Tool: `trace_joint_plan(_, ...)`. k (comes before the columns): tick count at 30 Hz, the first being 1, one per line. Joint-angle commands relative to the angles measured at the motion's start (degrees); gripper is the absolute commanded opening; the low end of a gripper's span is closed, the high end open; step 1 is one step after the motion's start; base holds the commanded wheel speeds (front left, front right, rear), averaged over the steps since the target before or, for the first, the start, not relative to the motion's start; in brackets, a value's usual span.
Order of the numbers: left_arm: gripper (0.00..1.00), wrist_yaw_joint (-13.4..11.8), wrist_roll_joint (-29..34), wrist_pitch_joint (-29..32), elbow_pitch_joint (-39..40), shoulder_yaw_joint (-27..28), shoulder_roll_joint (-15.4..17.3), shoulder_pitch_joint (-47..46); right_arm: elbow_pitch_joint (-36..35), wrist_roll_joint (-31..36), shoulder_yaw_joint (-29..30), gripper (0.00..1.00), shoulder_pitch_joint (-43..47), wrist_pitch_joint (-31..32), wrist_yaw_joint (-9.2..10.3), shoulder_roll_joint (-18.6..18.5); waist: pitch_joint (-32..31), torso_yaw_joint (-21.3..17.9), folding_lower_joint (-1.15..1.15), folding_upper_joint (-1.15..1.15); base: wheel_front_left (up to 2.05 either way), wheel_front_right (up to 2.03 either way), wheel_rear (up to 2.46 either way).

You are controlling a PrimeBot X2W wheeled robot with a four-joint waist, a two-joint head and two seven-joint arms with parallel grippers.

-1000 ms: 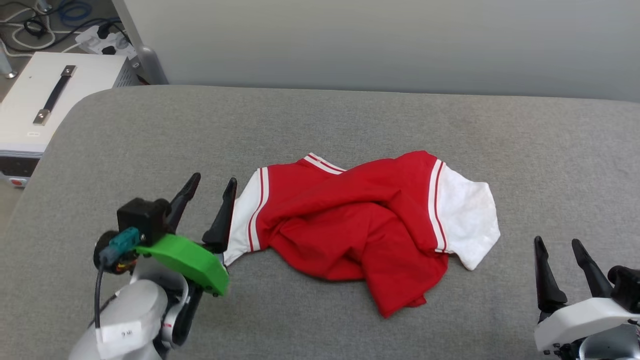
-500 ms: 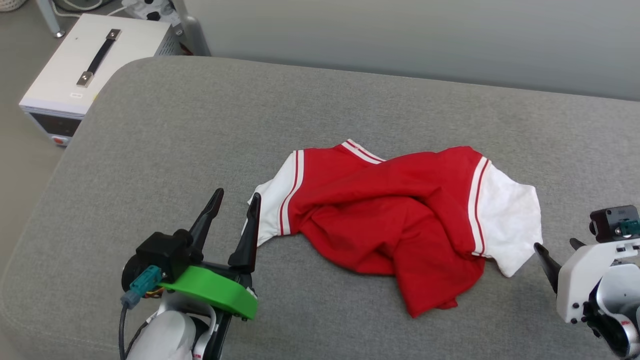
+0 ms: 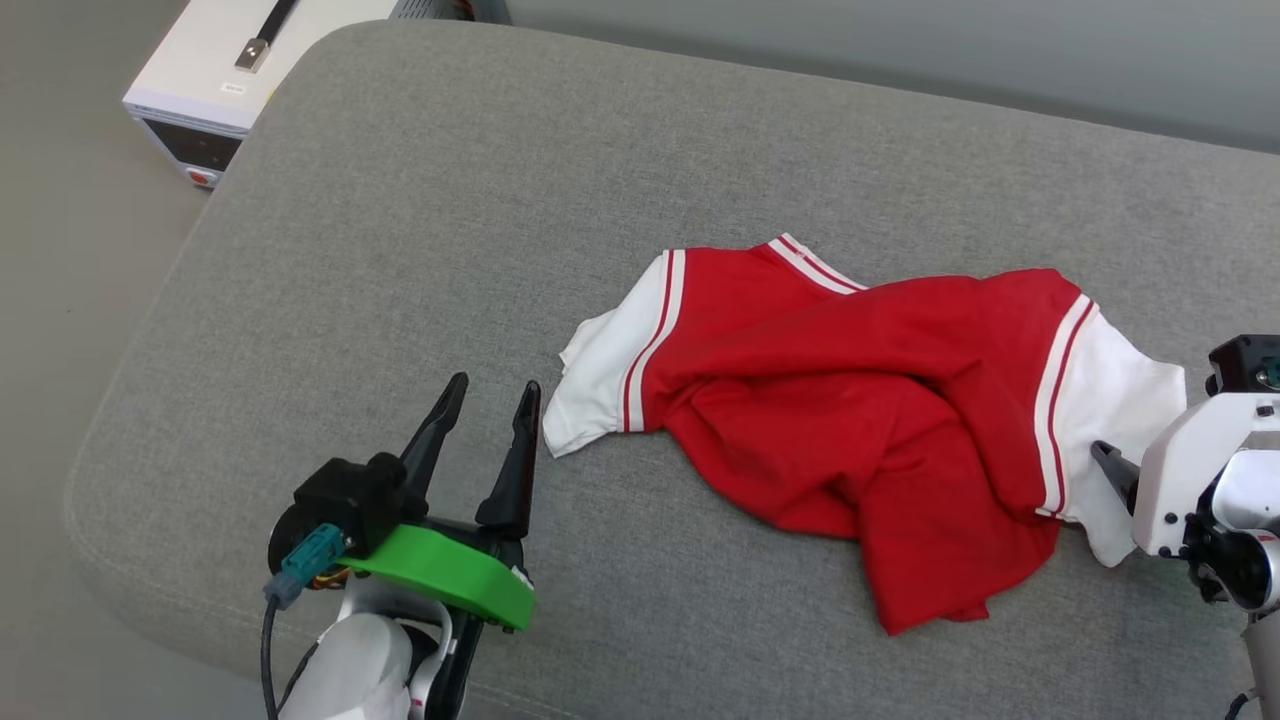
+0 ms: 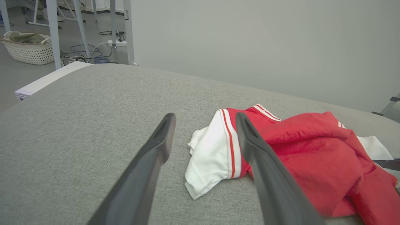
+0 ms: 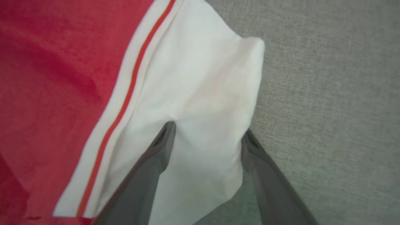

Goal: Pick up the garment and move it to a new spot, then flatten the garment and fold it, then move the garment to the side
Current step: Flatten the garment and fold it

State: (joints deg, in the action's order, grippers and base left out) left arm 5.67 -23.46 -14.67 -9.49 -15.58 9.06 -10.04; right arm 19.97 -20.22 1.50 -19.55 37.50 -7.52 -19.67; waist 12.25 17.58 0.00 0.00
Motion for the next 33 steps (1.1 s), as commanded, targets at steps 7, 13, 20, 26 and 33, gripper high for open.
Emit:
trace_joint_plan(7, 1.0, 1.13, 1.67, -0.32, -1.76, 1.99, -1.27, -0.64, 2.39, 0.48, -3.47, 0.0, 0.15, -2.01, 0.03, -1.87, -0.14, -1.24, 0.0, 0.0, 0.0, 0.0, 0.0)
trace_joint_plan(13, 1.0, 1.51, 2.14, -0.32, -2.75, 2.67, -1.41, -0.46, 1.93, 0.19, -3.7, 0.0, 1.56, -3.17, 0.03, -5.3, -1.77, -3.54, 0.0, 0.0, 0.0, 0.0, 0.0)
trace_joint_plan(20, 1.0, 1.7, 2.21, -0.32, -3.6, 2.75, -1.25, -0.31, 1.77, 0.57, -2.69, 0.0, 3.95, -3.24, 0.03, -9.14, -2.78, -5.02, 0.0, 0.0, 0.0, 0.0, 0.0)
trace_joint_plan(26, 1.0, 1.77, 1.85, -0.32, -4.86, 2.1, -0.9, -0.32, 2.73, 1.89, -1.55, 1.0, 4.46, -5.62, 0.03, -8.79, -2.93, -5.98, 0.0, 0.0, 0.0, 0.0, 0.0)
trace_joint_plan(33, 1.0, 1.79, 1.27, -0.33, -6.07, 2.05, 0.03, -0.44, 1.79, 3.8, -0.73, 1.0, 3.96, -13.26, 0.03, -6.11, -4.49, -8.35, 0.0, 0.0, 0.0, 0.0, 0.0)
